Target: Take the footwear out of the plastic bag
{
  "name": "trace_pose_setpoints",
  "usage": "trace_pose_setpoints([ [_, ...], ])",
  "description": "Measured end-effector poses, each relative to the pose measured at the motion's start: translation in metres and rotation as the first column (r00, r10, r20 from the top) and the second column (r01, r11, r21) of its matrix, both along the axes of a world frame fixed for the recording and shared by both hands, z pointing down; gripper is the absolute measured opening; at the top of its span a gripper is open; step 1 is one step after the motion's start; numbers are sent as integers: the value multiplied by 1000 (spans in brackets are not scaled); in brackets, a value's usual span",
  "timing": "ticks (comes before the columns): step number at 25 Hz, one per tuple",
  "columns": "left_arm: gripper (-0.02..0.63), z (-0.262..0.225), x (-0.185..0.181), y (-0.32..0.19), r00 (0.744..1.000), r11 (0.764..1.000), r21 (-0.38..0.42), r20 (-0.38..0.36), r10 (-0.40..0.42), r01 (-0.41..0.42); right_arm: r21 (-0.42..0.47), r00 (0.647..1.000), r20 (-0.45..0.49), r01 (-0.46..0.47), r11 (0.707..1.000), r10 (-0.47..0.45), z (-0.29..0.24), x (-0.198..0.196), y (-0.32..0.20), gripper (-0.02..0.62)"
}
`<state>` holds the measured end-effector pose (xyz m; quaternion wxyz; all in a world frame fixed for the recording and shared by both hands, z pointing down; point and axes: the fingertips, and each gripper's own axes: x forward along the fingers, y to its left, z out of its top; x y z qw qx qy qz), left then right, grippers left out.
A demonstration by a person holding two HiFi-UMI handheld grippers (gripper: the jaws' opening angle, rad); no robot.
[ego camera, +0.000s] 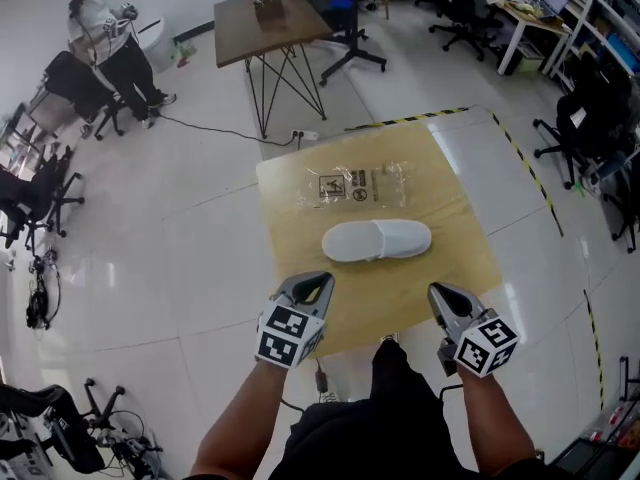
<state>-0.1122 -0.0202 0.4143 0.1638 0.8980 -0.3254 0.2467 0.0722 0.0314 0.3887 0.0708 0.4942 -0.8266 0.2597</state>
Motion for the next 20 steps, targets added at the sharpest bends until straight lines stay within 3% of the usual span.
trace_pose_setpoints([
  [2, 8, -4, -19, 45, 1000, 1000, -14, -24, 15, -16, 5, 1000, 18, -24, 1000, 23, -8, -25, 37, 0],
  [6, 8, -6, -44, 116, 997, 997, -48, -44, 64, -66, -73, 999, 23, -29, 997, 31, 1, -59, 108, 0],
  [10, 8, -7, -58, 169, 993, 986, -146, -93, 66, -79, -121, 1000, 5, -14, 993, 15, -1, -71, 160, 0],
  [13, 8, -17, -67, 184, 991, 985, -168, -136, 18, -41, -107, 1000, -22, -14, 994, 11, -15, -68, 180, 0],
  [20, 8, -49, -60, 216, 981, 993, -120, -186, -46, 23, -15, 997, -63, 42, 999, -43, -57, -52, 214, 0],
])
